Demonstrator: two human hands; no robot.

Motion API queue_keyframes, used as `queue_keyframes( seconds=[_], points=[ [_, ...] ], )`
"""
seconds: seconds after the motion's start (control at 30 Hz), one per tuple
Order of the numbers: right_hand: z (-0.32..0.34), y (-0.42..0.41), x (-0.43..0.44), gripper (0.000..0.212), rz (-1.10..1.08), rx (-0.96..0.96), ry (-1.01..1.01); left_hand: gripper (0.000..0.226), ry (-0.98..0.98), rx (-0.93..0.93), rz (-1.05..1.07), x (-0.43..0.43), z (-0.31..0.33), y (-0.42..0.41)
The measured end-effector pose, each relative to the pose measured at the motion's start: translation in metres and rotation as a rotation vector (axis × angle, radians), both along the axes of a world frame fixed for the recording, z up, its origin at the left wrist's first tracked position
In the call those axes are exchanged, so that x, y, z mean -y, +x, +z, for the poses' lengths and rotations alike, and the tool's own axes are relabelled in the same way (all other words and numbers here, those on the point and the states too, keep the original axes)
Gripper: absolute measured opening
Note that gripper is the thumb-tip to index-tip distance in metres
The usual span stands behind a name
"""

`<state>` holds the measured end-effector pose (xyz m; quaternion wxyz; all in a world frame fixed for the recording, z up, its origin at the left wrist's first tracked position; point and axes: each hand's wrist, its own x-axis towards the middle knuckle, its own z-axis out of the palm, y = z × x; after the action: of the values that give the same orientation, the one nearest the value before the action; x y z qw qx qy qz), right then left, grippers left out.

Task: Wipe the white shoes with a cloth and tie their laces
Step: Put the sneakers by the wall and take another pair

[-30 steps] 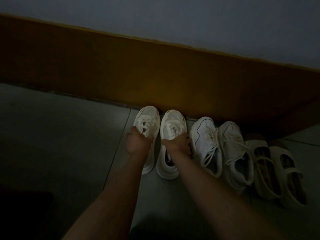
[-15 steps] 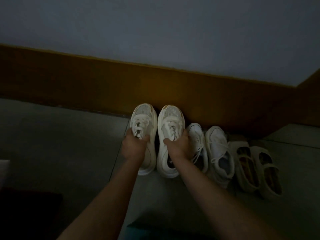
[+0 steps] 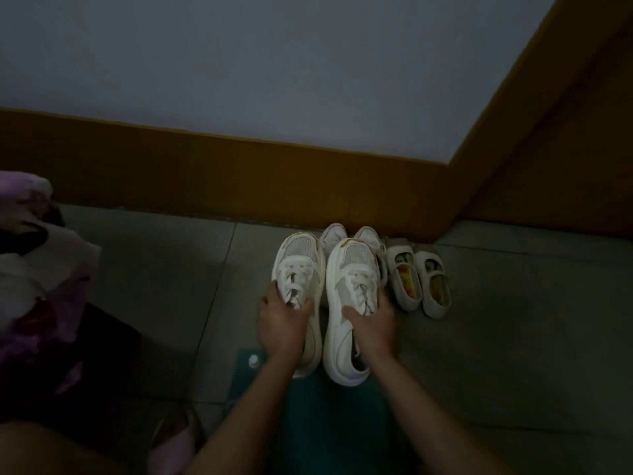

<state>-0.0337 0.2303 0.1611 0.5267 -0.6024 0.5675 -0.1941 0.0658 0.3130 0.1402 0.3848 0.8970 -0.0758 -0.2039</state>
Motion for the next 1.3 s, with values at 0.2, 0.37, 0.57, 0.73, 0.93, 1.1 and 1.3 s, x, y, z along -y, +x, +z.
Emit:
queue_keyframes(
  seconds=[0.2,0.37,0.57,0.73,0.93,1.1,1.3],
  points=[
    [-0.013,-0.068,-0.041,0.076,-0.002,-0.081,0.040,0.080,0.124,-0.005,-0.052,-0.039,-0.006,-0.070],
    [-0.033,-0.105,-0.073,0.073,-0.034,-0.093,0.128,0.081,0.198,-0.079,-0.042,-0.072,-0.019,-0.116],
    [-0.060,-0.119,-0.088,0.076,-0.040,-0.130,0.151,0.081,0.233,-0.094,-0.048,-0.086,-0.027,-0.129],
    [-0.071,-0.120,-0.092,0.075,-0.036,-0.130,0.164,0.082,0.258,-0.081,-0.078,-0.094,-0.035,-0.130],
    [-0.083,-0.119,-0.093,0.081,-0.027,-0.154,0.155,0.085,0.282,-0.086,-0.099,-0.096,-0.037,-0.131],
    [-0.083,-0.120,-0.095,0.089,0.027,-0.203,0.140,0.090,0.261,-0.114,-0.115,-0.096,-0.041,-0.129],
    [-0.066,-0.115,-0.086,0.101,0.018,-0.269,0.135,0.103,0.202,-0.208,-0.134,-0.098,-0.032,-0.121]
  ],
)
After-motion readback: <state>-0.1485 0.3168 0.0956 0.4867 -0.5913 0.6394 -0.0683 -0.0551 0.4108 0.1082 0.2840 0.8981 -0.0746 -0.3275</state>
